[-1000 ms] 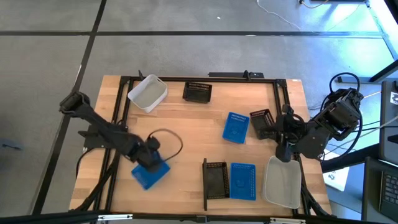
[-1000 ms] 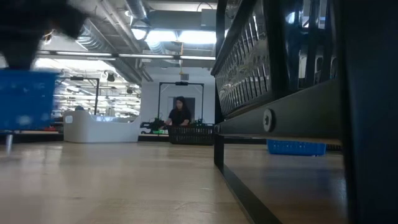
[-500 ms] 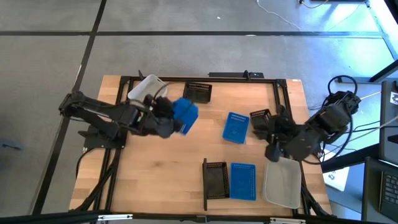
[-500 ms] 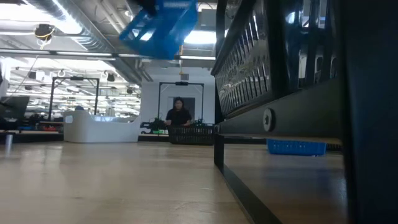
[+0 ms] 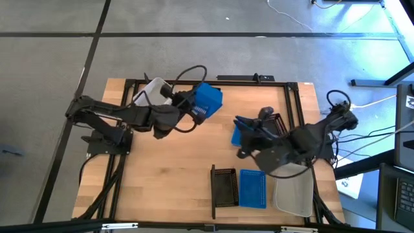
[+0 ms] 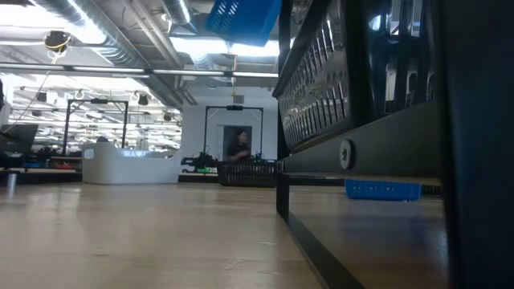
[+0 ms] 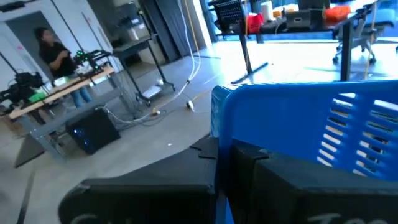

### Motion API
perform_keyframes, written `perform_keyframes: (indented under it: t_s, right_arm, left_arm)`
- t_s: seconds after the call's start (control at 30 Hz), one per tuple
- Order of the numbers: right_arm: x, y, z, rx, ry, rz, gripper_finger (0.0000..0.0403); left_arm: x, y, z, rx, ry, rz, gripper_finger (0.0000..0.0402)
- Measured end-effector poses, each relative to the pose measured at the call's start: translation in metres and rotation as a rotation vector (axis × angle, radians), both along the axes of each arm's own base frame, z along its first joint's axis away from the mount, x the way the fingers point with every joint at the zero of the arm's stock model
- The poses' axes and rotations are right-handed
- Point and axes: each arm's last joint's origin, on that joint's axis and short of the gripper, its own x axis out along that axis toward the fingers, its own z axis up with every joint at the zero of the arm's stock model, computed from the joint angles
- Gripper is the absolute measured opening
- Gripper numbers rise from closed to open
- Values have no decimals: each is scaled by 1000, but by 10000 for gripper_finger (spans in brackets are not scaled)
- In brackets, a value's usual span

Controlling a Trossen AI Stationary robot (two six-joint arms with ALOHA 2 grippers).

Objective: Stack baskets on shelf by color
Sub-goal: Stack the bottom blue bin on top of the blue bin on the shelf

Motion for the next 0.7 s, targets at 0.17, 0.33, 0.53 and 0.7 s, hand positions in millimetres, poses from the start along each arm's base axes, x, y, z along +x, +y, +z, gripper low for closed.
perform_keyframes:
  t_s: [0.17,0.33,0.53,0.7]
  right_arm:
    - [25,-6,-4,-36,-14,-38,71]
    - [38,-18,-10,-24,-6,-72,71]
    - [47,-33,-13,48,26,-27,71]
    - [52,-44,-11,59,3,-59,71]
  left_arm:
    - [5,2,-5,0,13,6,0]
    - [7,3,-7,2,33,-11,0]
    - [7,3,-7,-1,32,-27,0]
    - [7,3,-7,-1,33,-27,0]
